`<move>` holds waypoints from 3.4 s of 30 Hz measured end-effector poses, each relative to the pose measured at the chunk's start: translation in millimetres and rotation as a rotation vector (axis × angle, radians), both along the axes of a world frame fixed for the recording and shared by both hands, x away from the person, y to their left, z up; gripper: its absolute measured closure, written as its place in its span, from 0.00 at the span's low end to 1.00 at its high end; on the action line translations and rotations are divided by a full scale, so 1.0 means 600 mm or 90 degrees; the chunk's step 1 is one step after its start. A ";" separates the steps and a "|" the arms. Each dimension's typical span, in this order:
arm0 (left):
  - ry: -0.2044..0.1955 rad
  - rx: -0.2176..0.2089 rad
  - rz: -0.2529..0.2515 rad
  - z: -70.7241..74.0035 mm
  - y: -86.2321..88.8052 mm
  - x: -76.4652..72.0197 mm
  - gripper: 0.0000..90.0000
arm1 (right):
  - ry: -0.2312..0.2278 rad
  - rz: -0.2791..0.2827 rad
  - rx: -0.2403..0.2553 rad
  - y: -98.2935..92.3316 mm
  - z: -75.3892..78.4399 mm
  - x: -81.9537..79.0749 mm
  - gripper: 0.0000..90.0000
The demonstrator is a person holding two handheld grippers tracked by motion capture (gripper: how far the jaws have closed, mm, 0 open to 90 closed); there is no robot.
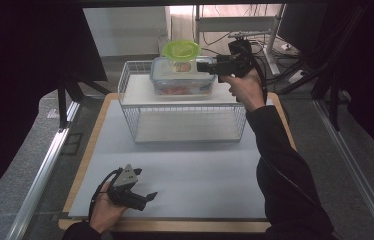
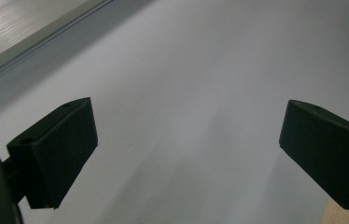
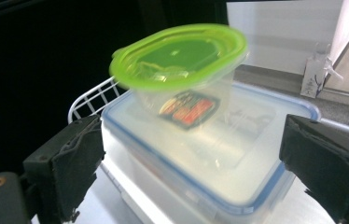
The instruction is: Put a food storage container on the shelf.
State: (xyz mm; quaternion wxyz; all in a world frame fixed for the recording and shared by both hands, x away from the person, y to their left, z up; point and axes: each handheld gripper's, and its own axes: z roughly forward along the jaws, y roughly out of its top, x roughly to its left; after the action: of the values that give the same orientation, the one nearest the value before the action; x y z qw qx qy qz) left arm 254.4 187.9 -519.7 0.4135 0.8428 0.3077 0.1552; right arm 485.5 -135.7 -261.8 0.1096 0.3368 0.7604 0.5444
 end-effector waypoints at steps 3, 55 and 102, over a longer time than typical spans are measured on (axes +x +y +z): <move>-0.002 -0.001 0.000 0.000 0.000 0.000 0.05 | -0.009 0.011 -0.001 -0.006 -0.009 -0.017 0.05; -0.004 0.005 -0.006 -0.004 -0.005 0.000 0.05 | -0.076 0.046 -0.119 -0.050 -0.249 -0.215 0.03; 0.002 0.016 -0.008 -0.009 -0.008 0.001 0.04 | -0.025 -0.064 -0.236 -0.183 -0.381 -0.312 0.00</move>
State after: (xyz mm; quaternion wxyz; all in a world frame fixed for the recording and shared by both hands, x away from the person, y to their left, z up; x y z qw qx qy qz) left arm 255.0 182.9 -525.1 0.4037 0.8500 0.3009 0.1548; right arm 298.5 -245.4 -490.3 0.2119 0.3374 0.8277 0.3951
